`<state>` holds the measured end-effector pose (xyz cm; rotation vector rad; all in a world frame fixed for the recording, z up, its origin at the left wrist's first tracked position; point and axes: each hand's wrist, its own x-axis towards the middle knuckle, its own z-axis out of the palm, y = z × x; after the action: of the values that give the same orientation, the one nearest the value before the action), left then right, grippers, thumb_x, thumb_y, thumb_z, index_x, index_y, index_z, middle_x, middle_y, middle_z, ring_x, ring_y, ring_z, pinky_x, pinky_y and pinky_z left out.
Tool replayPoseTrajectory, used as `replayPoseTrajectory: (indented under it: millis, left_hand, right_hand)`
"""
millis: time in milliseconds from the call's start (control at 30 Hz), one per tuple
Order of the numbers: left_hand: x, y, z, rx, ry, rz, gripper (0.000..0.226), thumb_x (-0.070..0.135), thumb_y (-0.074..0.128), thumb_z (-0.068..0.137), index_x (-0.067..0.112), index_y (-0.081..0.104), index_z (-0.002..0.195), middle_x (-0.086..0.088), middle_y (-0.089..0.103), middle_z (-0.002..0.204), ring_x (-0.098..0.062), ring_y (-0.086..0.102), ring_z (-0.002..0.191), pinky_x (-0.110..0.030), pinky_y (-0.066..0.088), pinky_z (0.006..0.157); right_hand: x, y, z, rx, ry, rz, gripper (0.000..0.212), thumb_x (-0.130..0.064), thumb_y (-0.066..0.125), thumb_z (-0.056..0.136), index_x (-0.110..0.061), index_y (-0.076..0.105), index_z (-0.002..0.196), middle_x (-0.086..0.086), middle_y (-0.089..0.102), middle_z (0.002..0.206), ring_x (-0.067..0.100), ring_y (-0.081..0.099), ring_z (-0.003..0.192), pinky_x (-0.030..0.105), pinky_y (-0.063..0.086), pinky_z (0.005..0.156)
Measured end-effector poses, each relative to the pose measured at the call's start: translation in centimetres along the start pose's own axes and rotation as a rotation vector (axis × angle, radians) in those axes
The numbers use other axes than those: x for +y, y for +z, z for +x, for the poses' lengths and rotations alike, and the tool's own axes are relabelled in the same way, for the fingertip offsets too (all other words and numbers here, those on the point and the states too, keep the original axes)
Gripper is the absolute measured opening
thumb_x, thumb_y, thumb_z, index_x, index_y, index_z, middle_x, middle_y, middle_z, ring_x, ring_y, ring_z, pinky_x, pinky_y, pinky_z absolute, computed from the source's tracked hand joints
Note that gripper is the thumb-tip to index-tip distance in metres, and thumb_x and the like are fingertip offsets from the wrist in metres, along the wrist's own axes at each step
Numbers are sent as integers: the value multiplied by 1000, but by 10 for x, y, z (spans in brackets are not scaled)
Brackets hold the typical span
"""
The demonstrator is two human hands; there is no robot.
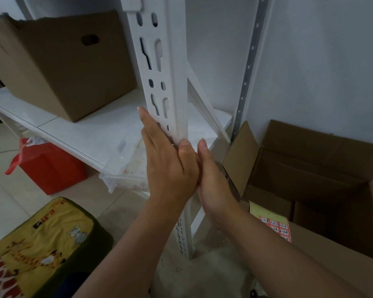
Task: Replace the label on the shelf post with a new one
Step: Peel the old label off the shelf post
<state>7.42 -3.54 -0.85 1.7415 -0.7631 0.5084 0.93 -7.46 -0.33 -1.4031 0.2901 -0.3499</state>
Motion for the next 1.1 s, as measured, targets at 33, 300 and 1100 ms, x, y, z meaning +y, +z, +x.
replayPoseTrajectory:
  millis: [33,300,1100]
  left_hand:
    - [0,0,0,1,1,0,74,4,44,88,-8,2,149,11,25,119,34,24,102,8,25,81]
    - [1,1,-1,8,3,26,75,7,42,87,-8,2,148,4,26,126,37,17,100,9,24,82]
    - [3,0,-1,23,-31,63,85,33,43,86,2,-3,151,2,30,131,28,26,102,9,27,81]
  right_hand:
    - [0,0,0,-2,-2,-1,53,-68,24,77,-47,72,80,-20,73,92,-9,64,96,17,46,83]
    - [-3,1,-2,-20,0,-8,49,-67,23,78,-56,70,73,-27,71,87,-14,62,94,13,45,82]
    - [-3,0,-3,-5,11,-5,51,-67,24,76,-47,70,73,-26,71,86,-13,63,92,13,46,83]
